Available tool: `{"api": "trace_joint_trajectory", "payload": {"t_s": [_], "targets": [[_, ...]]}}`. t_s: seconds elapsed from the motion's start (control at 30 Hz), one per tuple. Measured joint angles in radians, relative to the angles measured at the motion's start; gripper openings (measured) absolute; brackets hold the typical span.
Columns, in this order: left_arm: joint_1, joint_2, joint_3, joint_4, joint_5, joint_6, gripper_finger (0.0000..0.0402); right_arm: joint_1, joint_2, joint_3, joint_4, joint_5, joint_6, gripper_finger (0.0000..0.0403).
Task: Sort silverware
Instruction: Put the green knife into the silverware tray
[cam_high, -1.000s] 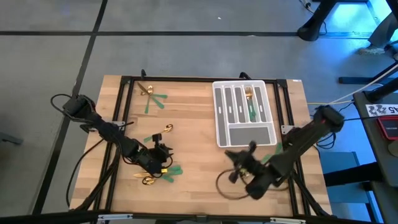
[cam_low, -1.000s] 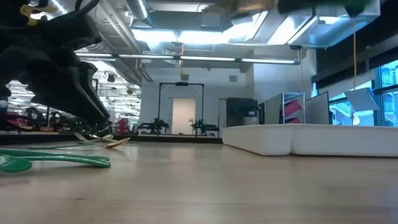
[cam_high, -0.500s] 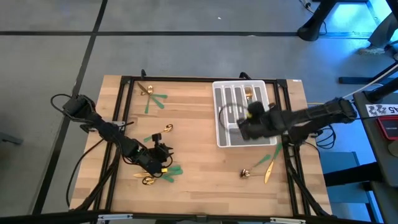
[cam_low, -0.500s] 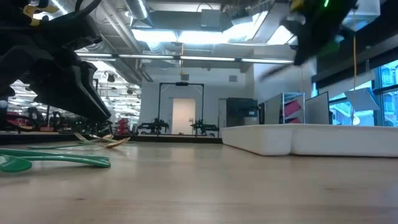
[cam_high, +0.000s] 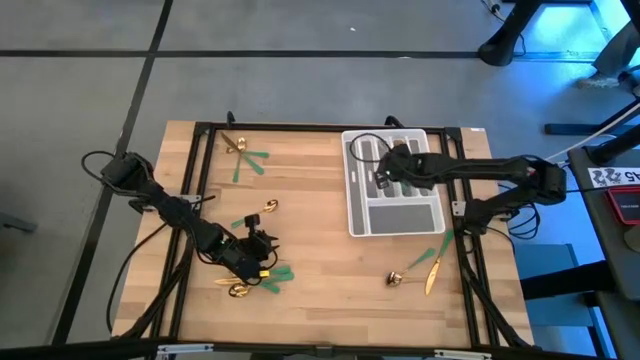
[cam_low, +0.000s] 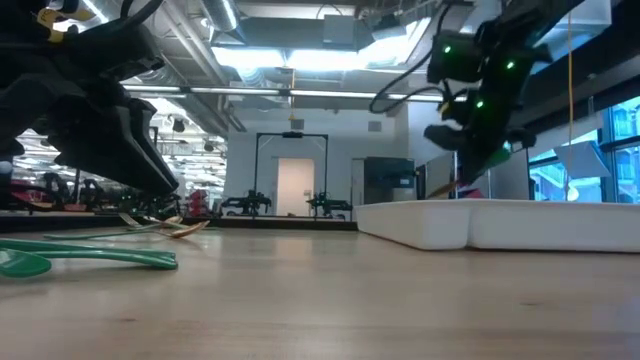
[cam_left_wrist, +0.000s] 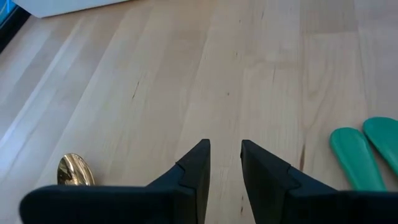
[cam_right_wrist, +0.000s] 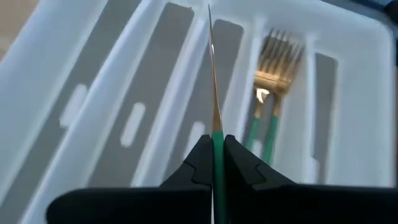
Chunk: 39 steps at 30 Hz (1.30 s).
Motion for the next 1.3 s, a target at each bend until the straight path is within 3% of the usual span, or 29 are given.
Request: {"api": "trace_joint_trajectory", "payload": {"t_s": [0.47, 1.17, 1.3], "targets": [[0.000, 0.000, 0.000, 0.000, 0.000, 0.000, 0.0081, -0.052, 0.179, 0.000, 0.070, -0.021, 0.001, 0.0012], [0.000, 0.000, 0.000, 0.000, 0.000, 0.000, 0.0081, -0.052, 0.195, 0.000, 0.077, -0.074, 0.001, 0.0048], [0.000, 0.000, 0.000, 0.000, 0.000, 0.000, 0.0081, -0.052, 0.195, 0.000, 0.077, -0.075, -0.043, 0.0076]]}}
